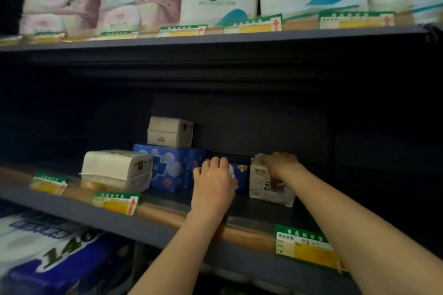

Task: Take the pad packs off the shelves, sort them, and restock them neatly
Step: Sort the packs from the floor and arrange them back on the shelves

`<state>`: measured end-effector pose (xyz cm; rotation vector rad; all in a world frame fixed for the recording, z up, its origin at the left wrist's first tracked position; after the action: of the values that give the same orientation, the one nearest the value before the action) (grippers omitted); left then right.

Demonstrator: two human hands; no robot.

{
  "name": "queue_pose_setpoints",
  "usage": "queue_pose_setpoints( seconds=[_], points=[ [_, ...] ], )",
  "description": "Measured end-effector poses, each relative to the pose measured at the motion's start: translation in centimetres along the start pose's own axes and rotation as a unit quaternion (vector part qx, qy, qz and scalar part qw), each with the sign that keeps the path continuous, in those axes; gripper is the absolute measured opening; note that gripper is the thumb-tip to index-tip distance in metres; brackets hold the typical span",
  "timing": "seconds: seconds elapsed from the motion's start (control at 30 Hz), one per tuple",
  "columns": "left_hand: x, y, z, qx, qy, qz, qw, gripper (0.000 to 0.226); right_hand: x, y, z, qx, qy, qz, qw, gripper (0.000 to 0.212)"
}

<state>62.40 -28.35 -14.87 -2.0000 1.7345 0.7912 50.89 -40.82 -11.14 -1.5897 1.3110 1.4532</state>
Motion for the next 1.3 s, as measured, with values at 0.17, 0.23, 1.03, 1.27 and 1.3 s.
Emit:
queue_pose_setpoints(
  seconds=[0.17, 0.23, 1.03, 1.27, 1.3],
  points=[
    [-0.6, -0.2, -0.1, -0.008, 0.004, 0.028, 1.0, 0.035, -0.1, 1.2, 0.9, -0.003, 0.016, -0.067, 0.998, 0.074],
    [-0.2, -0.2, -0.1, -0.018, -0.028, 0.015, 0.999, 0.038, 0.9, 1.2, 1.5, -0.026, 0.028, -0.139, 0.99, 0.075],
    [-4.3, -4.1, 0.8, -0.087, 0.157, 0.119, 0.977, 0.031, -4.2, -7.3, 4.9, -0.209, 0.024, -0.224, 0.952, 0.073],
    [-5.0, -16.7, -1.8, -0.146, 0.029, -0.107, 0.983, 0.062, -4.3, -13.7, 3.4, -0.238, -0.015, -0.264, 0.935, 0.063],
    [-4.1, -18.2, -1.8, -0.167, -0.028, -0.115, 0.979, 0.069, -4.0, -13.9, 3.1, -0.224, -0.022, -0.272, 0.936, 0.061]
  ],
)
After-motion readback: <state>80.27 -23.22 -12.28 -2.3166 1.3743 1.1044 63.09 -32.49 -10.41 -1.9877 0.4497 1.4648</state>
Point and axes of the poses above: each hand's wrist, its own z-axis away from the middle knuckle, its own x-axis out of the palm, y = z × x, the point moved 6 cm from there along -z, towards the middle knuckle, and after that the axes turned 8 degrees about -z, right-handed, at the moved point
